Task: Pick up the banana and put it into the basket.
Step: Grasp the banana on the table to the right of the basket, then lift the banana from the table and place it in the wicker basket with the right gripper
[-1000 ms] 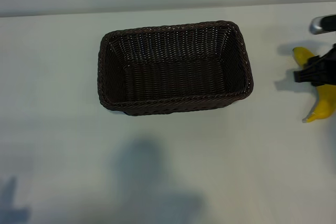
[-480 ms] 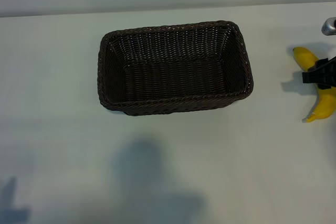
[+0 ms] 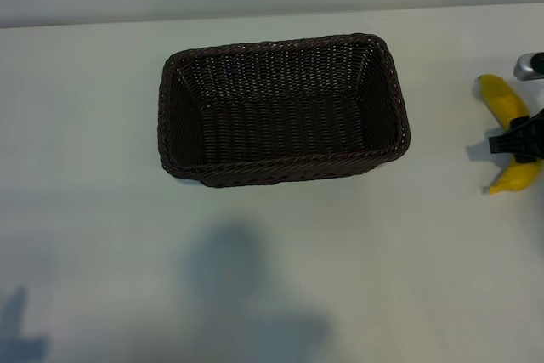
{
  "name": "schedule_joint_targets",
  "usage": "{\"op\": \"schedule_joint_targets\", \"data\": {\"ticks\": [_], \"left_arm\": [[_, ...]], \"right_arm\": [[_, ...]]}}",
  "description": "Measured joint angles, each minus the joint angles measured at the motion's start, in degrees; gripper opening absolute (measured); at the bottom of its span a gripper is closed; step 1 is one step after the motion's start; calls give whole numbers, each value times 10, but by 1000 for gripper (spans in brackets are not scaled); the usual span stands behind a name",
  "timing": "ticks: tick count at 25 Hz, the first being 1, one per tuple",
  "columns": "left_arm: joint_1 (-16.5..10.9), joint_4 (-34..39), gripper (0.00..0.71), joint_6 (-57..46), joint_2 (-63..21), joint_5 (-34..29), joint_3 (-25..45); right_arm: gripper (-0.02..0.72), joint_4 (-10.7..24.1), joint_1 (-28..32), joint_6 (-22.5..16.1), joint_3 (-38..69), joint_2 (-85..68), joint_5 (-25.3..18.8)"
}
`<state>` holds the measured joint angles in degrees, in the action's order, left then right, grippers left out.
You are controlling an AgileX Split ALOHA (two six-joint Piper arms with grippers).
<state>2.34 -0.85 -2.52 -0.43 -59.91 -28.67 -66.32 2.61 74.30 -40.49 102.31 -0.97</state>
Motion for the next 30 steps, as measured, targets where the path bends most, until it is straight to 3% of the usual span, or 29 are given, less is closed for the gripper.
{"op": "schedule_joint_targets", "data": {"ticks": [6, 12, 24, 30], "left_arm": [[0, 0, 574, 1, 0, 0, 0], [0, 0, 574, 1, 0, 0, 0], [0, 0, 574, 1, 0, 0, 0], [0, 0, 574, 1, 0, 0, 0]], "right_arm": [[558, 0, 0, 0, 0, 7, 2], [433, 0, 0, 0, 0, 7, 4], [433, 0, 0, 0, -3, 1, 3], [433, 0, 0, 0, -17, -60, -24]]}}
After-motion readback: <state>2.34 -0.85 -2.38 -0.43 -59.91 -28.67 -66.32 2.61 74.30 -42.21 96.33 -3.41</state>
